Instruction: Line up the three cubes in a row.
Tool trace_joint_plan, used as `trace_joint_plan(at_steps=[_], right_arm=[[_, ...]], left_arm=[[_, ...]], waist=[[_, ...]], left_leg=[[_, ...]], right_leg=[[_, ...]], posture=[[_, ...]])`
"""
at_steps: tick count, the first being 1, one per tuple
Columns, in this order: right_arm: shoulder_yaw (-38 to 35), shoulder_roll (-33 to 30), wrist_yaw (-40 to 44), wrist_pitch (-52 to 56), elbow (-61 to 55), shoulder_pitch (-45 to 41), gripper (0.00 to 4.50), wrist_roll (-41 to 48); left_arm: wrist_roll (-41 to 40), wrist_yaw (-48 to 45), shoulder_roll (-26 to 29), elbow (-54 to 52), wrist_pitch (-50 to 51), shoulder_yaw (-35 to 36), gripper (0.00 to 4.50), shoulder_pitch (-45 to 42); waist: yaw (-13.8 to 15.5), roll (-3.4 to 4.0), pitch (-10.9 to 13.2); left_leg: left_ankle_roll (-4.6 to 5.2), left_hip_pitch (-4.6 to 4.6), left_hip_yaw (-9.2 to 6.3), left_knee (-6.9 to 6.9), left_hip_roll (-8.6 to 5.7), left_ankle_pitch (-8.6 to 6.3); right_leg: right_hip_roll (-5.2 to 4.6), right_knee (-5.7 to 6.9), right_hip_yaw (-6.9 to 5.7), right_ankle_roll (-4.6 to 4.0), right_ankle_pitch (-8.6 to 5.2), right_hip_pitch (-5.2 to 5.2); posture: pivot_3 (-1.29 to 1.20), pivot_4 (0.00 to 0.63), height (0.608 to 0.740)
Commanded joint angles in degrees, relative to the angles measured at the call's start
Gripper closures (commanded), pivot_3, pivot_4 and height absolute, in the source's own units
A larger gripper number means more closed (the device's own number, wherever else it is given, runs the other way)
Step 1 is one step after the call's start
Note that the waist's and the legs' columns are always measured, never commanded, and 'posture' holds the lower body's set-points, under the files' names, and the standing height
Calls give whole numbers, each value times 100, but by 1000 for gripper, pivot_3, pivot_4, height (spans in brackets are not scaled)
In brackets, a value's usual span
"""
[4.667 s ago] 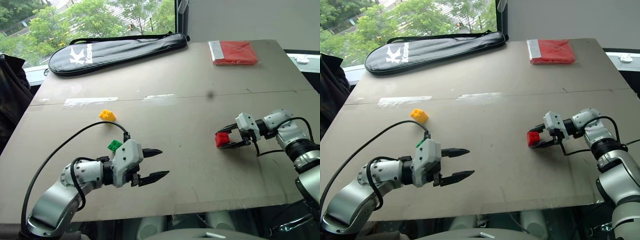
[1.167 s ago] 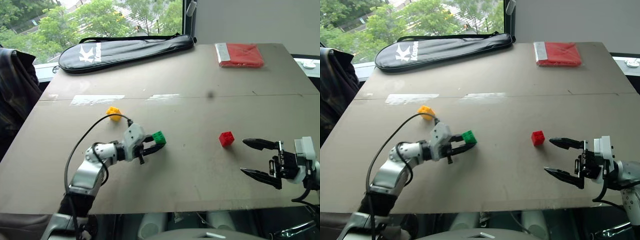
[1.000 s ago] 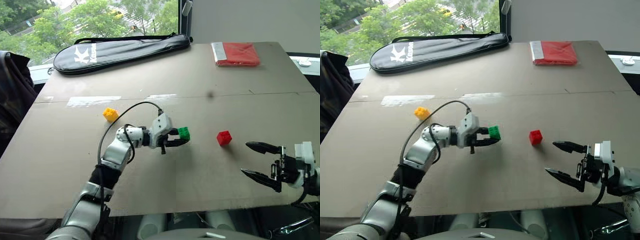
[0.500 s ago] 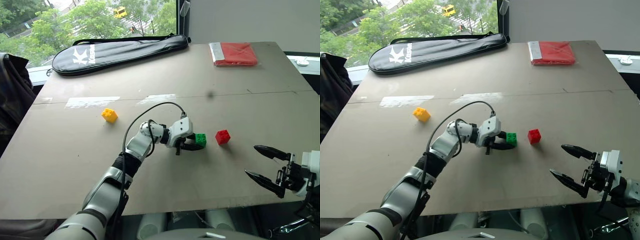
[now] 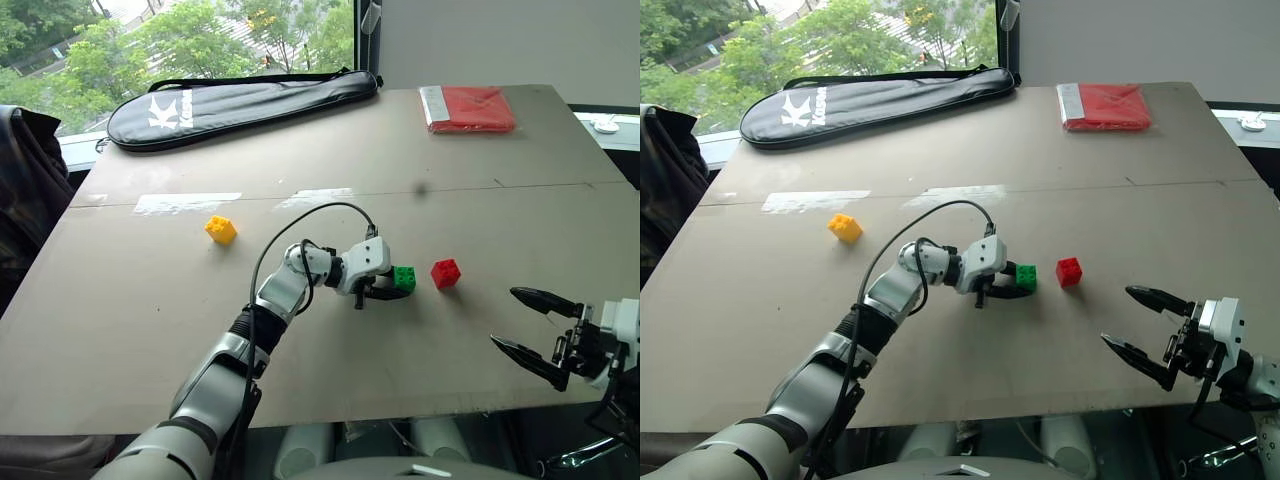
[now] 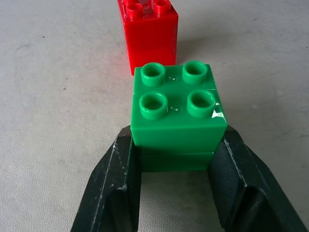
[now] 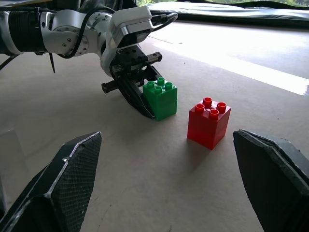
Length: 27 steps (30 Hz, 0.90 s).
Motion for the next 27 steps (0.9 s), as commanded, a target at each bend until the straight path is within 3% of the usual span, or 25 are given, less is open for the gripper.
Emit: trace_joint_plan(at_steps=[1, 6, 12, 13, 19, 27], right_arm=[[-75, 14, -51, -51, -79, -45, 0, 12], [-70, 1, -87, -23, -108, -72, 0, 2], [-46, -16, -118, 8, -150, -98, 0, 1], [-45, -18, -119, 10, -151, -101, 0, 0], [-39, -25, -118, 38, -185, -100, 0, 8], [67, -37, -87, 90, -247, -132, 0, 13]], left_arm=[[196, 138, 0, 199, -65, -19, 3196, -60], [192, 134, -19, 256, -73, 0, 3196, -57], [253, 227, -8, 296, -128, 6, 264, -35], [307, 296, -6, 340, -161, 1, 112, -45], [73, 124, 114, 61, -138, 172, 112, 127], [-413, -25, 837, -1472, 565, 507, 112, 1114]], waist=[[0, 0, 0], [0, 0, 0], [-5, 0, 0], [-5, 0, 0], [-14, 0, 0], [-55, 2, -1]], left_leg=[[0, 0, 0, 1, 0, 0], [0, 1, 1, 5, 0, 0], [0, 0, -1, 4, 0, 0], [0, 0, -1, 4, 0, 0], [0, 0, 1, 4, -1, 0], [0, 3, -1, -5, 10, 0]], right_leg=[[0, 1, 0, 1, 0, 0], [0, 5, 2, 4, -2, 0], [0, 4, 0, 2, -1, 0], [0, 4, 0, 1, -1, 0], [-1, 3, 2, 1, -1, 0], [5, 9, 4, -18, 8, -8]], posture=[[0, 150, 701], [0, 150, 701], [0, 150, 701], [0, 150, 701], [0, 150, 701], [0, 150, 701]])
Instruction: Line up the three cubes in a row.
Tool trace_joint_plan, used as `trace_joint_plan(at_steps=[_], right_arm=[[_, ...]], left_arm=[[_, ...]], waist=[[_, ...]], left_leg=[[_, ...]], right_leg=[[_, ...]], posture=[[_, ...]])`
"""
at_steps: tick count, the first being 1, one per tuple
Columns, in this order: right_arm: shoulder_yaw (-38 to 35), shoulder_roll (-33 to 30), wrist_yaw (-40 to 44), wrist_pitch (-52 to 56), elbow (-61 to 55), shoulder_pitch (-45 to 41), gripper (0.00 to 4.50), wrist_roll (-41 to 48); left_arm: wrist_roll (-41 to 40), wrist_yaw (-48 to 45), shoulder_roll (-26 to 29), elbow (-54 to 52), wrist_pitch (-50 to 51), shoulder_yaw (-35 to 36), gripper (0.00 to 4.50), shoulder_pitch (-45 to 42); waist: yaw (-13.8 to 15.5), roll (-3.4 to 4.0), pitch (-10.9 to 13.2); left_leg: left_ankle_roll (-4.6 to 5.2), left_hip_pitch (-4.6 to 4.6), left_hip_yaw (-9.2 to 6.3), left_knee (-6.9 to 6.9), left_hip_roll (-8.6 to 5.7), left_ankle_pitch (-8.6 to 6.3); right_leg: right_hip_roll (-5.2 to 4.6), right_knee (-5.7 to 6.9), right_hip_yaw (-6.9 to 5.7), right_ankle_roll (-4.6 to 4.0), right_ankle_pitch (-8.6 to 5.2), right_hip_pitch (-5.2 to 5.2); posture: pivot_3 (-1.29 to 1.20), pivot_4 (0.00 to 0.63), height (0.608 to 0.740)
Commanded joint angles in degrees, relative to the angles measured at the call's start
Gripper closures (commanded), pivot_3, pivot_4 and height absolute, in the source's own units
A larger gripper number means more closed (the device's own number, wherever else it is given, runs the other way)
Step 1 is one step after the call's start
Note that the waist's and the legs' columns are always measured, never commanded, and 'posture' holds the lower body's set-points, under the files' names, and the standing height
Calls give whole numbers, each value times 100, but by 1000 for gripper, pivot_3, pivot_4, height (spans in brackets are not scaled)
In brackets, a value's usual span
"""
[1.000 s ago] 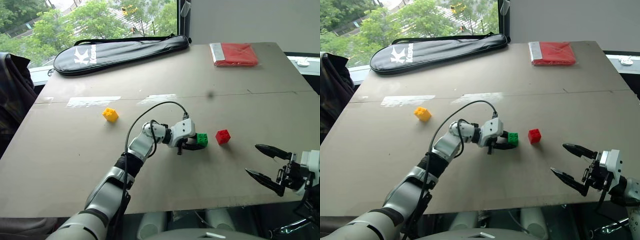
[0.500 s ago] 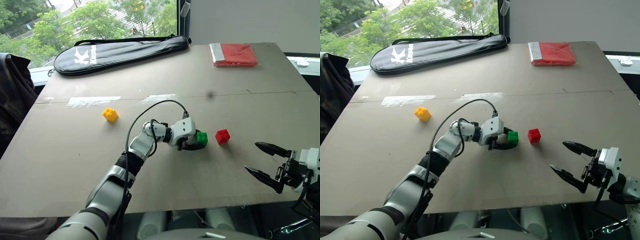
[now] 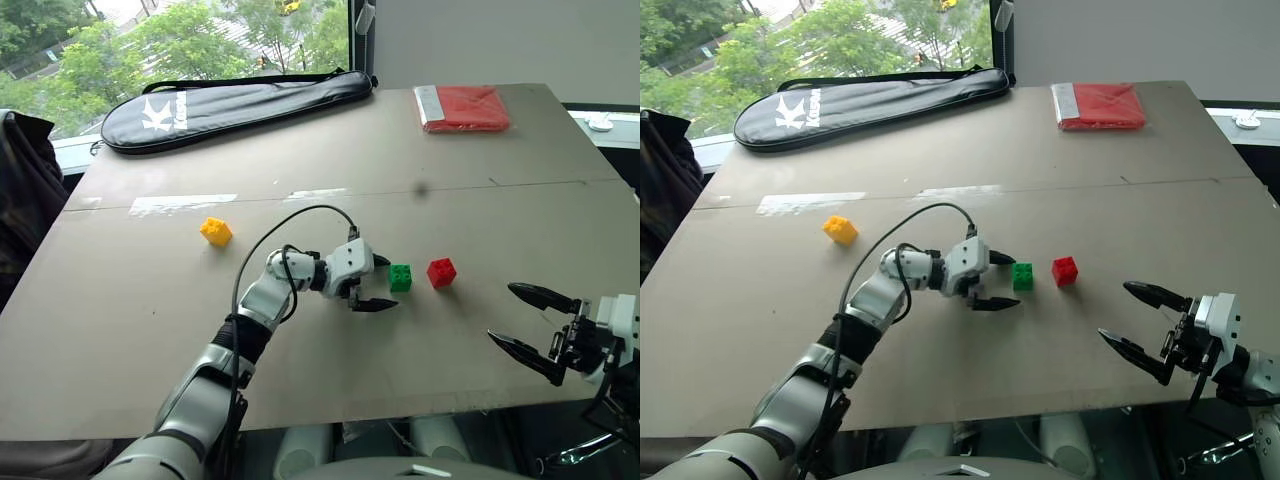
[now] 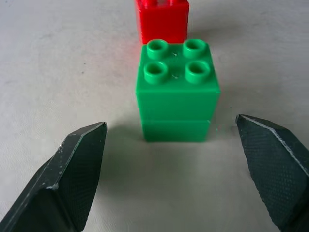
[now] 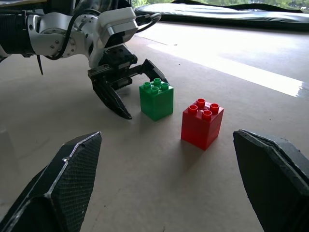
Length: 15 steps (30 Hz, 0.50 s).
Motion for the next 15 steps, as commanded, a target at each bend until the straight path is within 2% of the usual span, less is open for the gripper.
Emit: trace_joint_plan(at_steps=[1, 4, 7, 11, 15], right_arm=[[18, -39, 27, 40, -211, -64, 0, 73], [67, -40, 37, 91, -266, -106, 0, 100], [96, 0, -35, 244, -361, -311, 0, 295], [104, 58, -23, 328, -398, -435, 0, 451], [176, 219, 95, 359, -434, -518, 0, 710]], left_arm=[[-88, 179, 306, -661, 508, 229, 112, 402], [-123, 370, 515, -1081, 724, 366, 112, 708], [-487, 825, 712, -1870, 851, 1045, 112, 1431], [-916, 1480, 589, -2584, 961, 1819, 112, 2137], [-777, 3188, 124, -3125, 625, 3131, 112, 2868]], waist=[[18, 0, 0], [27, 0, 0], [-4, 0, 0], [37, -2, 4], [160, -8, 7]], left_leg=[[0, -1, -1, 1, 0, 0], [0, -1, 1, 4, -2, 0], [0, 1, 6, 3, 1, 0], [-1, -5, 1, 0, 11, -1], [-2, -9, -10, 1, 6, 0]], right_leg=[[-1, -1, 0, 0, 0, -1], [-5, -1, 2, 4, -2, 0], [-7, -1, 8, 11, -5, -1], [-21, -3, 9, 0, 0, -9], [-31, -9, 9, 3, -2, -5]], posture=[[0, 150, 701], [0, 150, 701], [0, 150, 701], [0, 150, 701], [0, 150, 701]])
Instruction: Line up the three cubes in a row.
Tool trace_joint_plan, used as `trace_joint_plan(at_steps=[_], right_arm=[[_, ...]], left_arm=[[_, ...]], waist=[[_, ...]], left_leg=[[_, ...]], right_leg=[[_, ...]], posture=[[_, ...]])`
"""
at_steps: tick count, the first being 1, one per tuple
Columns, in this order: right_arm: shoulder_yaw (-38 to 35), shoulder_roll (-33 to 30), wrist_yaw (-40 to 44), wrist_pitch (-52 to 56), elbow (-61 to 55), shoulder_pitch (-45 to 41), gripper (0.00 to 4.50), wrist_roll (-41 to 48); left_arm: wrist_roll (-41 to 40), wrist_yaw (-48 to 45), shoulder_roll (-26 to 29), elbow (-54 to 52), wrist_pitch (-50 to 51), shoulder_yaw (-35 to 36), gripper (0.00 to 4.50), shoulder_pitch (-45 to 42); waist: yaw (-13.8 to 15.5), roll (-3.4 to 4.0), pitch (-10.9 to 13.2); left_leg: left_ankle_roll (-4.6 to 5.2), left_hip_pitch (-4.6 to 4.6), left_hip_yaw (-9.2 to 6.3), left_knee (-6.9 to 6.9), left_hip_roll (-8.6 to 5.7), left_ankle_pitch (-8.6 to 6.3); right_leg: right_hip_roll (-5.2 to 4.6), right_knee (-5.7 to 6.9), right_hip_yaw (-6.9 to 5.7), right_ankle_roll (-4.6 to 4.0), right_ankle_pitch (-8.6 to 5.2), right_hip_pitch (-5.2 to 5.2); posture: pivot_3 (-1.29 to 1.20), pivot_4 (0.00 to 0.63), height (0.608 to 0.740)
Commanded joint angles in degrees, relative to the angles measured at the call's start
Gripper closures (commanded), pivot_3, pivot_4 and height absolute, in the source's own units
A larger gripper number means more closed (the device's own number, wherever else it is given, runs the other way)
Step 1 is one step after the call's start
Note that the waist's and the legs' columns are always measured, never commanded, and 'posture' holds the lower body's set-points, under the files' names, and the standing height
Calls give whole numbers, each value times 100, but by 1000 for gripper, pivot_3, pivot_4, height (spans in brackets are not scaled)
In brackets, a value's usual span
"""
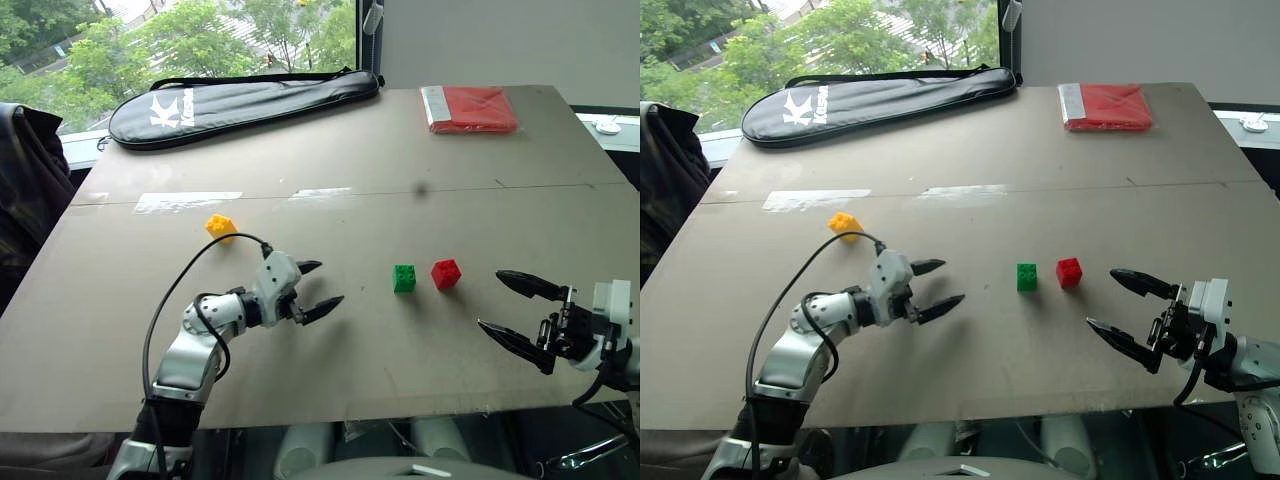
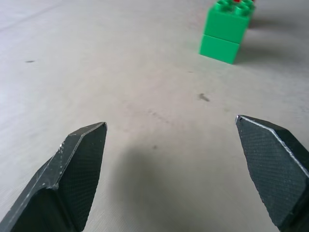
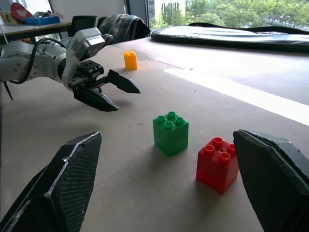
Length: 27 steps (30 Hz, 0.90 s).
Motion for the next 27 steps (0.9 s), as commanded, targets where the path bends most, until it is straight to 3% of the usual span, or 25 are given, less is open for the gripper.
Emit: trace_joint_plan(at_steps=[1, 9, 19, 27], right_arm=[[-3, 66, 137, -11, -179, -62, 0, 226], [213, 185, 217, 35, -126, -317, 0, 224], [297, 200, 209, 57, -93, -471, 0, 168], [203, 184, 134, -11, -217, -359, 0, 134]], left_arm=[[-88, 1244, -282, -686, -172, 1102, 112, 465], [-76, 2500, -394, -310, 39, 1936, 112, 265], [105, 2356, 1, 828, -10, 1581, 112, -417], [306, 1897, 593, 2807, -404, 1327, 112, -1380]], waist=[[21, -5, 2], [46, -10, 4], [19, -13, 5], [19, -19, 6]], left_leg=[[0, -3, 2, 0, -1, 0], [0, -5, 2, 2, -12, 0], [-1, -5, 3, -1, -10, 0], [-5, -4, -3, 0, -11, 2]], right_leg=[[0, -6, 0, 2, 0, -1], [-9, -9, -27, 3, 0, 2], [19, -8, -25, -4, 4, 0], [22, -2, -31, -3, 4, 0]], posture=[[0, 150, 701], [0, 150, 701], [0, 150, 701], [0, 150, 701]])
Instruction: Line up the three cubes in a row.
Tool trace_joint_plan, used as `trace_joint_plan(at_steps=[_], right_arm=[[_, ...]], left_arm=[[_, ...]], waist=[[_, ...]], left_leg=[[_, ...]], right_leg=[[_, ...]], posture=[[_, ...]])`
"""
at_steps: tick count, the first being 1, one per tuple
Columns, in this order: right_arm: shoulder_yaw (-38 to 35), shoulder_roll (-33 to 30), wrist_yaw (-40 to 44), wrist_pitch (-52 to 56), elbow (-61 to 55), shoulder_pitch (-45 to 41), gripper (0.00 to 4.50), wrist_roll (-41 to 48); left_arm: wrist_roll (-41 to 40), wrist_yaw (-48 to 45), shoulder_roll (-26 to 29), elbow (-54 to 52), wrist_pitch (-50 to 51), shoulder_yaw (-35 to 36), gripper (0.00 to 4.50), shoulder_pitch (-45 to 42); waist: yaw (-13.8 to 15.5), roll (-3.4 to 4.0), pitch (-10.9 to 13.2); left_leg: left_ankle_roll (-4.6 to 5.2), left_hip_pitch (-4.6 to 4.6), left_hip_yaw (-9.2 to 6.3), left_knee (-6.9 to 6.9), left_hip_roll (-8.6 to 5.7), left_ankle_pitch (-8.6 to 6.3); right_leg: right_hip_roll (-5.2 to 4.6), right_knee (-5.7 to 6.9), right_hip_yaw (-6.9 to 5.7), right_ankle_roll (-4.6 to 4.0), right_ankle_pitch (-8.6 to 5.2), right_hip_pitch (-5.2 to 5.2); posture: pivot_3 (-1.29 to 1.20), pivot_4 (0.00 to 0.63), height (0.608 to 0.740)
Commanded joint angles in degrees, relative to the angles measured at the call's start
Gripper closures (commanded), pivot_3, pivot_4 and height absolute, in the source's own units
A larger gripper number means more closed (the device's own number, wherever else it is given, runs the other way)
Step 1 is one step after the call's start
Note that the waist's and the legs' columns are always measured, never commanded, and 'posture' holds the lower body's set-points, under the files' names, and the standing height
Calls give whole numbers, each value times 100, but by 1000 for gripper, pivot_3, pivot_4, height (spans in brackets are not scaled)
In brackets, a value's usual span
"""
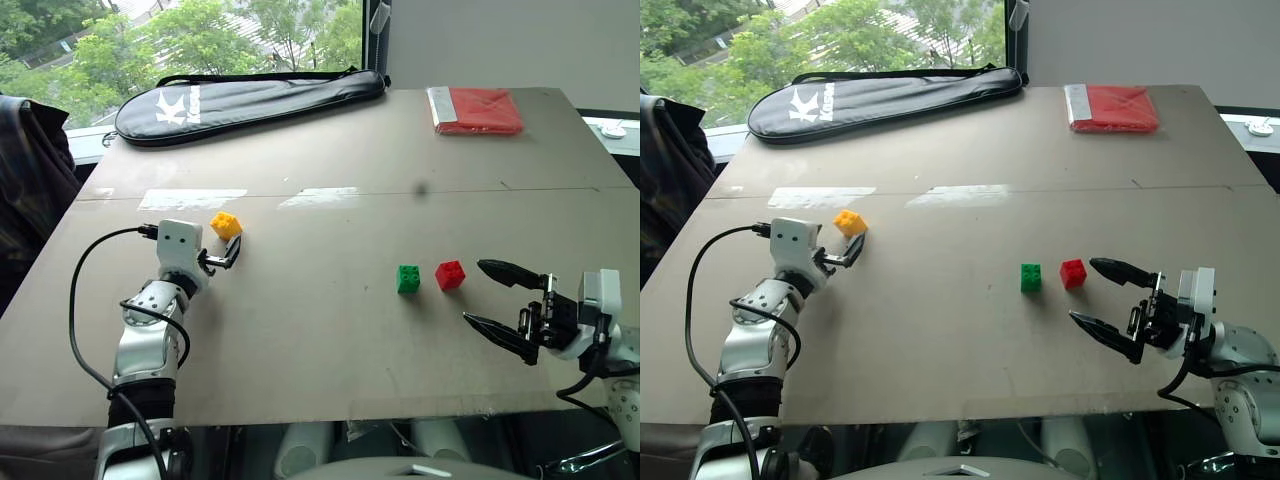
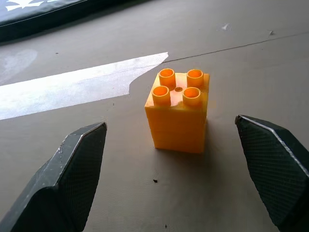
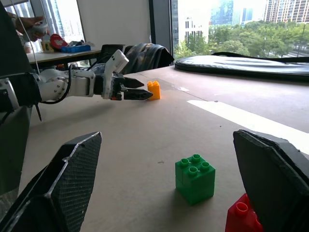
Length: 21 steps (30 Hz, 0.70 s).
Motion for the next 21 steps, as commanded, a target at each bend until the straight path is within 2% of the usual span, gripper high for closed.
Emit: trace_joint_plan(at_steps=[1, 5, 6, 8, 10, 13, 17, 21], right_arm=[[-148, -13, -12, -86, -247, 81, 0, 53], [-139, 11, -14, -140, -289, 169, 0, 48], [-131, 20, -14, -152, -297, 179, 0, 49], [-119, 39, -26, -176, -313, 180, 0, 50], [-119, 47, -34, -191, -313, 178, 0, 46], [-113, 55, -46, -217, -318, 192, 0, 16], [-150, 51, -74, -218, -345, 219, 0, 22], [-235, 17, 19, -235, -255, 353, 0, 56]], left_arm=[[-28, -265, 242, 493, -308, 31, 112, -280], [-59, -921, 441, 1039, -461, -164, 112, -438], [-92, -1039, 462, 1179, -478, -164, 356, -497], [-73, -1283, 542, 1439, -561, -224, 886, -639], [-71, -1372, 570, 1622, -631, -244, 1694, -748], [-49, -1556, 584, 1810, -749, -326, 3178, -864], [-47, -1848, 505, 1868, -834, -490, 3244, -979], [-307, -3159, 286, 1203, -644, -1169, 3244, -1088]], waist=[[-6, 0, 0], [-16, -2, 1], [-16, -1, 1], [-9, -2, 1], [-9, -1, 1], [-13, -1, 1], [-10, -1, 1], [37, -1, 1]], left_leg=[[0, -2, 1, -1, 0, 0], [0, -2, 7, -4, 0, -1], [0, -2, 6, -4, 1, -1], [0, -1, 7, -4, 0, -1], [0, 0, 6, -4, 0, -1], [0, 4, 5, -4, 1, 0], [0, 5, 5, -4, 2, 0], [0, -1, 3, -2, -7, 0]], right_leg=[[-1, -2, 1, -1, 0, -1], [-5, -5, 7, -2, 1, -3], [-6, -5, 7, -2, 1, -3], [-11, -4, 8, -2, 1, -3], [-11, -2, 6, -1, 1, -2], [-10, 2, 7, 0, 1, -2], [-10, 5, 6, -1, 1, -3], [-13, 1, 3, -1, 1, -1]], posture=[[0, 150, 701], [0, 150, 701], [0, 150, 701], [0, 150, 701], [0, 150, 701], [0, 150, 701], [0, 150, 701], [0, 150, 701]])
